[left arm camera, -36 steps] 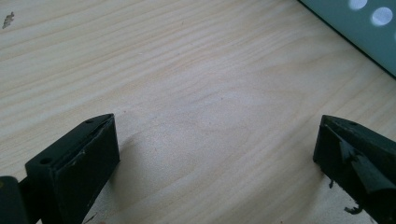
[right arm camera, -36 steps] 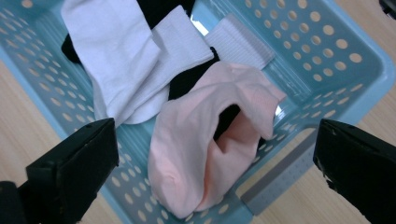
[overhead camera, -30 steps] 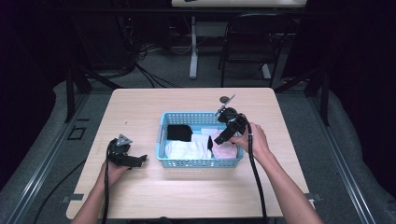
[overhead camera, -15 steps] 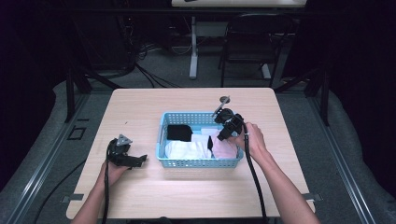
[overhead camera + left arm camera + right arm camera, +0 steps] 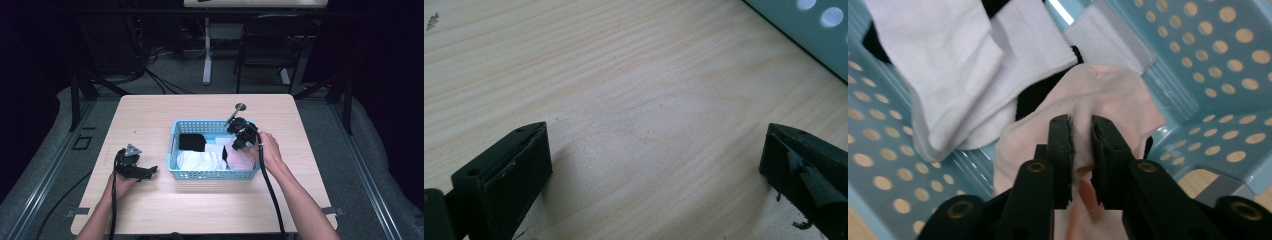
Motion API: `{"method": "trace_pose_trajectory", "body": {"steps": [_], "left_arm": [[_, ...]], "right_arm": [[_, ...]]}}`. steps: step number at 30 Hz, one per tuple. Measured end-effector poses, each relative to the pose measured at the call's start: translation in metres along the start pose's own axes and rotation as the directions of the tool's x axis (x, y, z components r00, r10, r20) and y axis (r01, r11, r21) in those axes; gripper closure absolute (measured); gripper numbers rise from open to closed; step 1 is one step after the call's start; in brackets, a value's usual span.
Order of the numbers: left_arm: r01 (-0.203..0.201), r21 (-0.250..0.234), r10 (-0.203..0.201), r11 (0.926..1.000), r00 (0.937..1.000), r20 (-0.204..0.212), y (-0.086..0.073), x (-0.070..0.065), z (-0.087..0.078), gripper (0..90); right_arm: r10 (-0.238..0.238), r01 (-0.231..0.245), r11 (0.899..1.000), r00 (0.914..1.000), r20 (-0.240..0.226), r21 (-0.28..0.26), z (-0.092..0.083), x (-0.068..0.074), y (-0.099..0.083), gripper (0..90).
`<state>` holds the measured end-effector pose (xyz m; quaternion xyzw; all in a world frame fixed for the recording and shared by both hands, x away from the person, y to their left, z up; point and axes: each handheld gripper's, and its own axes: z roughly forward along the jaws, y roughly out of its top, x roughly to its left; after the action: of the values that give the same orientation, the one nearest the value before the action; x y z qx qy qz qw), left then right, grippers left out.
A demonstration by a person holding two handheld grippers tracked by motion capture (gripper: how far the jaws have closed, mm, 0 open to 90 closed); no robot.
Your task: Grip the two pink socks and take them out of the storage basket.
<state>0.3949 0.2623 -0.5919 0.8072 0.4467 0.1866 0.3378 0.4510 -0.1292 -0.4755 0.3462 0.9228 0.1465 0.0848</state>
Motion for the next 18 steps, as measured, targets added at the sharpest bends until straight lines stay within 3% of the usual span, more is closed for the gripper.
{"method": "trace_pose_trajectory", "body": {"steps": [11, 13, 18], "left_arm": [[0.000, 0.001, 0.000, 1.0000, 1.0000, 0.003, 0.000, 0.000, 0.000, 0.2], [0.000, 0.001, 0.000, 1.0000, 1.0000, 0.003, 0.000, 0.000, 0.000, 0.2], [0.000, 0.001, 0.000, 1.0000, 1.0000, 0.003, 0.000, 0.000, 0.000, 0.2]], "right_arm": [[0.038, -0.042, 0.995, 0.9982, -0.046, -0.090, -0.025, -0.002, 0.000, 83.3], [0.065, -0.072, 0.991, 0.9962, -0.058, -0.115, -0.030, -0.004, 0.000, 83.2], [0.081, -0.091, 0.986, 0.9942, -0.070, -0.143, -0.040, -0.007, -0.001, 83.1]]}}
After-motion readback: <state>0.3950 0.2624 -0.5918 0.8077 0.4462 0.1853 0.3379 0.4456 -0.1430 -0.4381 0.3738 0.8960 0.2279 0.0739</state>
